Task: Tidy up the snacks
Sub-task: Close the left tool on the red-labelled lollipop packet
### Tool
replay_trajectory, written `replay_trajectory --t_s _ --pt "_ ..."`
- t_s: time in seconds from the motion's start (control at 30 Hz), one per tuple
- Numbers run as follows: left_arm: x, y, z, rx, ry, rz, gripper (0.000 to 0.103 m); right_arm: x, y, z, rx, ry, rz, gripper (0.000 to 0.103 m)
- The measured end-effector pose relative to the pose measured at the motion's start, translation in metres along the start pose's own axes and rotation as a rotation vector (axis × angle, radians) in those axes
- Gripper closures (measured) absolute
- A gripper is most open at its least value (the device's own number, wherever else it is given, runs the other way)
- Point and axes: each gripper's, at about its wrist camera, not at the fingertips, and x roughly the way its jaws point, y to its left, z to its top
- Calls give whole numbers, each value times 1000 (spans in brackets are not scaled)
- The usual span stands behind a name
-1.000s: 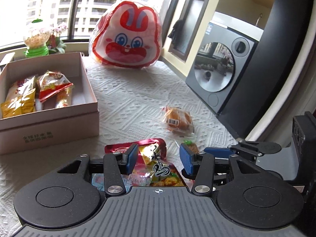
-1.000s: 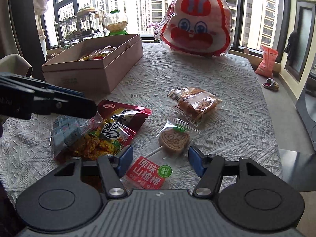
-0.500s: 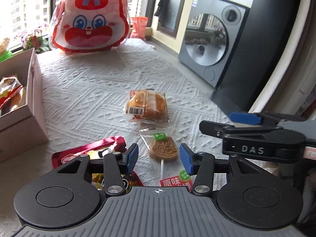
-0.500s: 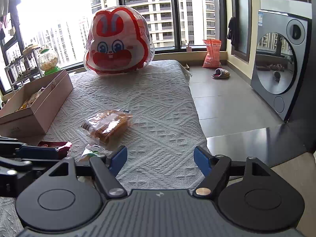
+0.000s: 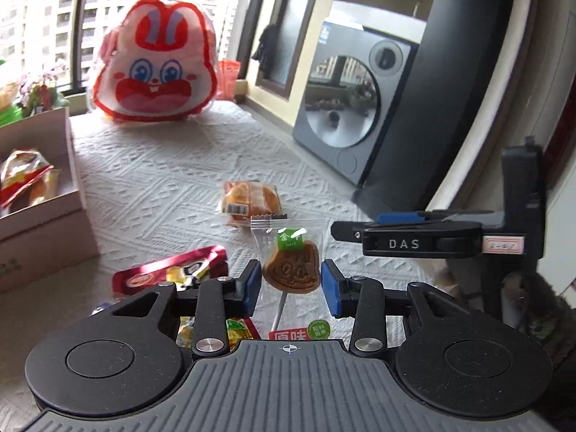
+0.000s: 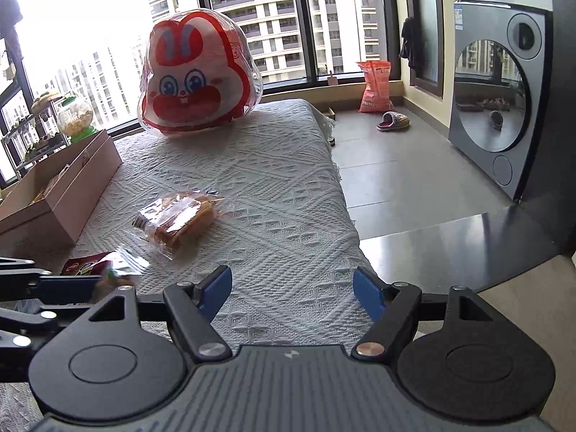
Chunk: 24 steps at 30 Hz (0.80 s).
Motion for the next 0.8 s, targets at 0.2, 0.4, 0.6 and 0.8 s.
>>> replay_trajectory --t_s 0.2,0.4,0.6,0.8 --pt "-72 46 -7 -164 -127 41 62 4 32 21 -42 -4 73 26" --pt "-104 82 -19 -228 -154 184 62 45 71 51 -56 68 158 24" --pt "-111 111 -36 -270 -101 224 61 72 98 53 -103 134 141 36" --pt "-84 124 -41 -303 -61 251 60 38 120 22 -246 130 213 40"
